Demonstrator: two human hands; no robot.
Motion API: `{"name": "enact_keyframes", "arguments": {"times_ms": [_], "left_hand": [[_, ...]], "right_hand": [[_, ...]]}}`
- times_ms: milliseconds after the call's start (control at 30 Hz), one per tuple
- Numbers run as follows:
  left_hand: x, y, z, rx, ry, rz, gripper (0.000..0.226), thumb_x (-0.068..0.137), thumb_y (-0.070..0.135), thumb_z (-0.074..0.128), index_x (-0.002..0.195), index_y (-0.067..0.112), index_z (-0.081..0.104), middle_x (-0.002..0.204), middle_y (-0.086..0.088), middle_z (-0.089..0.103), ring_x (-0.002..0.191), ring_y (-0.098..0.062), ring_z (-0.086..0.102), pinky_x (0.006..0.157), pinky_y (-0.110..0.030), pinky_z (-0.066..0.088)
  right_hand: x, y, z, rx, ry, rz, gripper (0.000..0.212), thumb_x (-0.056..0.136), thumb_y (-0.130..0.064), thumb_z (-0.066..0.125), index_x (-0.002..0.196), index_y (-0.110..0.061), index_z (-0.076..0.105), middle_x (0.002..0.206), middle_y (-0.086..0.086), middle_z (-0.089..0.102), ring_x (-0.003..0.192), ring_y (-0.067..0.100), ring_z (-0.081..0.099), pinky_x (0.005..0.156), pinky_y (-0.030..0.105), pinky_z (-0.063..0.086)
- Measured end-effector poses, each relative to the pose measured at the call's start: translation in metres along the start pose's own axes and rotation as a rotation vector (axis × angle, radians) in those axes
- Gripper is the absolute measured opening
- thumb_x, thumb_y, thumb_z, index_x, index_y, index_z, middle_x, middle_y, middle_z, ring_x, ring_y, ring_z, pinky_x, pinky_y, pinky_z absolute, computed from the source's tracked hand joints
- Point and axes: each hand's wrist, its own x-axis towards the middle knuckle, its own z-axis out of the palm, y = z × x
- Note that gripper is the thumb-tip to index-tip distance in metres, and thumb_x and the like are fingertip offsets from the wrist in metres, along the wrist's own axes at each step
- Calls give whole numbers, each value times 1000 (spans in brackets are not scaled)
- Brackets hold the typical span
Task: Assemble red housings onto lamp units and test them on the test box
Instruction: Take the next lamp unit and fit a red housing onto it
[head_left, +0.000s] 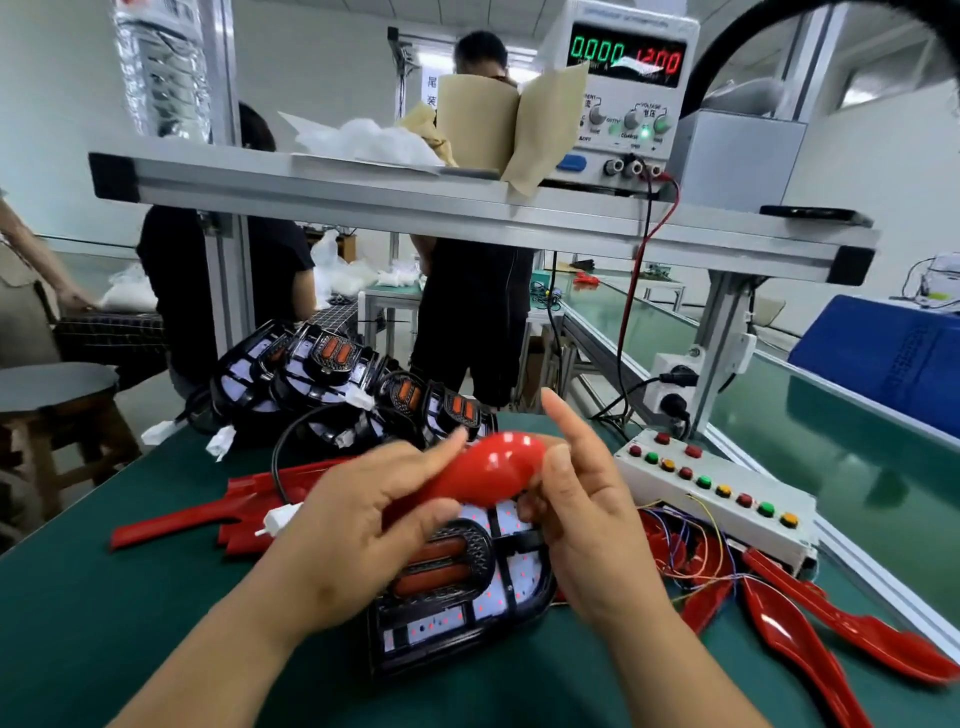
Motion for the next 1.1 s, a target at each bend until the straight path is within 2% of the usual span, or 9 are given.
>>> {"name": "enact_keyframes", "arguments": {"times_ms": [100,200,300,367,433,667,833,1000,1100], "left_hand": [[1,1,4,80,-64,-49,49,79,71,49,126,74,35,116,39,55,105,13,56,87,-3,41],[2,-8,-2,97,114,-176,43,79,69,53,120,57,54,105,33,65,100,11,58,81,-7,42],[-1,-26,-4,133,383,-417,15,97,42,48,103,41,62,95,20,65,90,-1,59,73,-17,40],[-5,-31,2,62,406,-609,22,101,32,42,91,39,60,93,15,65,91,-14,61,77,-31,46],[-8,-29,10,5,346,-716,28,102,36,35,97,34,63,99,12,64,102,-20,60,88,-37,46],[-12,-20,31,-137,232,-841,51,99,54,23,125,27,58,110,6,48,105,-12,40,91,-31,31],[-13,-16,38,-451,201,-792,56,84,71,32,120,34,55,123,4,59,116,-16,53,105,-38,40],[-14,-18,43,-612,251,-727,44,71,68,55,101,36,57,103,-10,72,92,-27,72,82,-49,59],[-14,-21,45,-624,238,-709,38,74,61,58,100,35,58,95,-6,74,82,-20,74,67,-31,60]], "right_hand": [[0,-2,-4,-172,-107,-10,35,80,-28,70,113,-37,68,92,-7,70,86,10,65,81,29,56],[5,6,-7,-112,37,49,24,75,-30,77,99,-29,73,92,4,69,83,20,63,84,40,54],[13,11,-20,224,218,168,20,77,-18,66,96,-18,71,81,9,65,62,16,54,62,23,53],[15,15,-26,265,249,243,19,79,-13,63,97,-12,69,76,9,63,54,12,51,52,18,49],[15,20,-28,216,236,294,16,84,-10,62,99,-9,68,76,10,64,52,12,52,51,18,50],[12,28,-29,22,157,301,14,91,-6,59,101,-9,68,77,0,70,60,10,57,56,18,50],[10,33,-26,-268,163,261,13,93,-14,63,100,-20,71,70,-7,70,63,4,63,58,16,49],[13,36,-31,-644,197,172,18,90,-30,66,106,-28,74,103,-2,71,94,13,64,93,33,49],[11,38,-32,-798,188,172,25,89,-34,66,113,-30,72,114,-4,62,106,5,55,98,20,38]]}}
